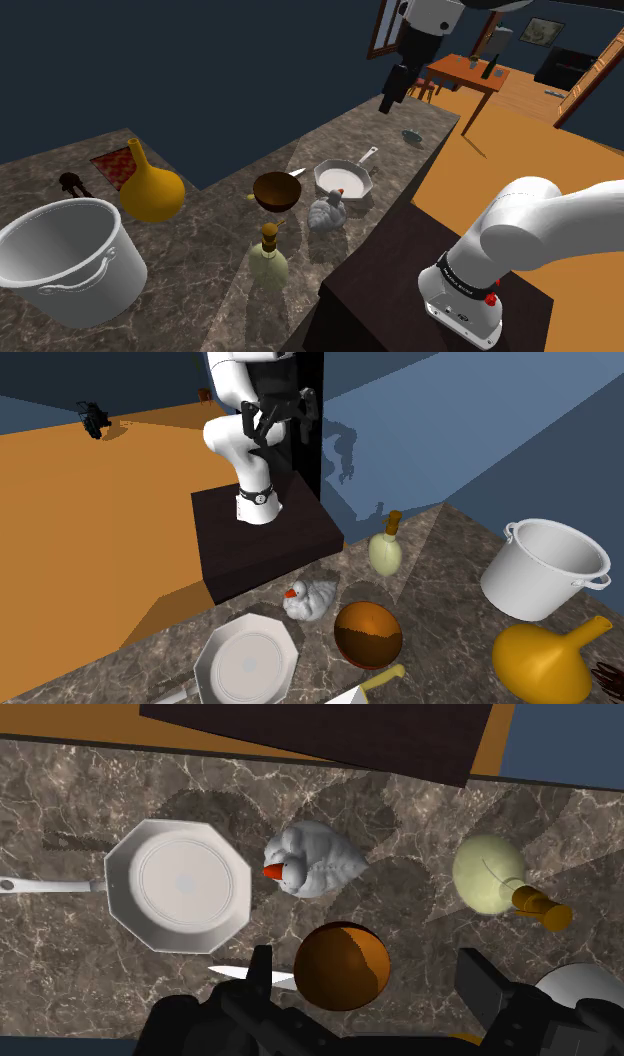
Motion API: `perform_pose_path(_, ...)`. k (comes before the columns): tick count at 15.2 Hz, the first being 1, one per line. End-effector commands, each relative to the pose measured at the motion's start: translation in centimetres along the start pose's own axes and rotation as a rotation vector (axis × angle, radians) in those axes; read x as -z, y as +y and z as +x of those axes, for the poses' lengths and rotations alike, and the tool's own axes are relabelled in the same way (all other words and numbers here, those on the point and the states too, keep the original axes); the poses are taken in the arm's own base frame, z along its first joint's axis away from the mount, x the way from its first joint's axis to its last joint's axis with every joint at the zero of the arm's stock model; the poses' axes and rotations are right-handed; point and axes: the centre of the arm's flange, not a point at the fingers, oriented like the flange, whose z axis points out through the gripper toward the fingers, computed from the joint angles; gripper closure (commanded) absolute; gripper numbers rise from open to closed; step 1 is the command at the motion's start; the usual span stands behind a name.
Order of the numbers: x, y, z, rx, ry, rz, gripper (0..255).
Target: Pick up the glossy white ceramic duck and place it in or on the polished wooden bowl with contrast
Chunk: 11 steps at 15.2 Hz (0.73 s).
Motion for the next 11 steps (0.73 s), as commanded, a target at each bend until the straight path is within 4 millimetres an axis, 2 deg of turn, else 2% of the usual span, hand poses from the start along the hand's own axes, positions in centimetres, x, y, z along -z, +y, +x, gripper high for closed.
perform_pose_path(1, 0.0, 0.0, 0.0, 0.000, 0.000, 0.000, 0)
perform_pose_path(11, -12.6, 5.8, 1.6, -0.007, 0.004, 0.130, 0)
